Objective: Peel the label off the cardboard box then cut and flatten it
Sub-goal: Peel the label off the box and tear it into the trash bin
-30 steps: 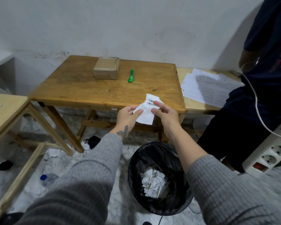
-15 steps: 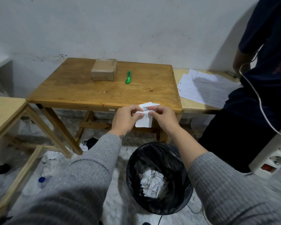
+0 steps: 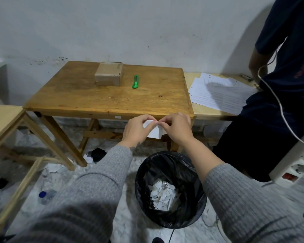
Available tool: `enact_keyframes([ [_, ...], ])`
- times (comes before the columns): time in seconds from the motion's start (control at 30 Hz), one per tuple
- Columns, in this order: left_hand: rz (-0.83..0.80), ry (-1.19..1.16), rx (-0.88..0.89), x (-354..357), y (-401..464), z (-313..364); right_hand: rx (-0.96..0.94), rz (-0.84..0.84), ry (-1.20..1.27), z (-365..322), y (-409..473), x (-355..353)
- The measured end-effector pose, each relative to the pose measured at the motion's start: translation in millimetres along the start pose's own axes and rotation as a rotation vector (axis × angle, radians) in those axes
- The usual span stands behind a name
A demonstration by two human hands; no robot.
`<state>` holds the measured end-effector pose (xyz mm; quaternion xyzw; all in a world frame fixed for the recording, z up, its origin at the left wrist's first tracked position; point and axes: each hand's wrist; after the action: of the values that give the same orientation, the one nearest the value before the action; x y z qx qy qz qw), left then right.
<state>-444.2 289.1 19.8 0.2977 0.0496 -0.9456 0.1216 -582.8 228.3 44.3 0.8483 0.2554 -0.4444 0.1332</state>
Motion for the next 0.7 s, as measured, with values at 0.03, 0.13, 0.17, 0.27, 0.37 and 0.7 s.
enact_keyframes([
  [0.03,-0.009,0.005,-0.011,0.4,0.6,0.0,-0.006,-0.023,-0.007,0.7,-0.5,-0.1],
  [0.13,-0.015,0.031,-0.048,3.2,3.2,-0.9,-0.061,-0.095,-0.087,1.2,-2.1,-0.3],
  [0.17,-0.012,0.018,-0.059,4.6,3.5,0.4,-0.100,-0.084,-0.118,0.5,-3.0,0.5],
  [0.27,-0.038,-0.168,-0.110,10.1,5.4,6.7,-0.197,0.019,-0.178,1.2,-6.8,5.2],
  [0.37,-0.059,-0.373,-0.195,20.5,4.6,2.9,-0.248,0.069,-0.248,5.6,-11.8,14.3],
  [0.7,-0.044,-0.512,-0.369,46.7,9.7,-13.3,-0.238,0.041,-0.154,26.8,-27.6,23.2],
])
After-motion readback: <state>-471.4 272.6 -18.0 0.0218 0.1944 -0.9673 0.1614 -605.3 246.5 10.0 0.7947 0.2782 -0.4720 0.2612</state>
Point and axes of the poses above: each hand's wrist, its own y-axis towards the middle knuckle, its own x-axis out of the palm, z = x × y, and after that the axes turned 11 degrees about -z, right-handed
